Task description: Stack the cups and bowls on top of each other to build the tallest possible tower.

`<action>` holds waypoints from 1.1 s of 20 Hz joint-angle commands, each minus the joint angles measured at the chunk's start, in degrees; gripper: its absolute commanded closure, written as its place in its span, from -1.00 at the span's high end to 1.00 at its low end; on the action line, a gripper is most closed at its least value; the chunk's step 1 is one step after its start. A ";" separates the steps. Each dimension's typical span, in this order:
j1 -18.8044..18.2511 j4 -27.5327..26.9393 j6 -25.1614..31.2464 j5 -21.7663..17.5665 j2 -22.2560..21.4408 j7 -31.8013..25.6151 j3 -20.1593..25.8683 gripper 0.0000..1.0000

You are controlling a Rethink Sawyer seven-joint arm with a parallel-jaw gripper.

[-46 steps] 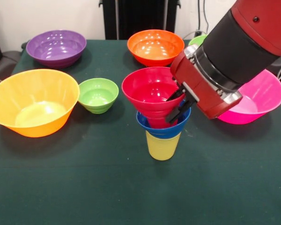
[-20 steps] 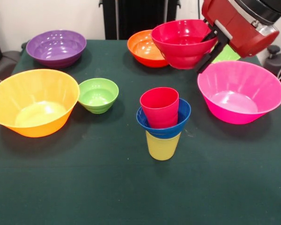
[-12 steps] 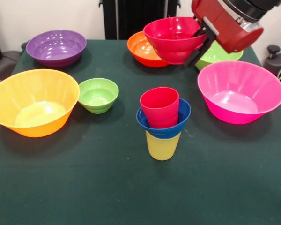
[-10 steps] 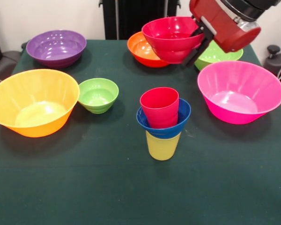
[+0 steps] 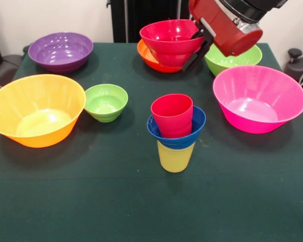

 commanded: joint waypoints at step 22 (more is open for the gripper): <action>-1.46 0.22 -4.15 -4.43 2.47 -0.34 8.98 -1.00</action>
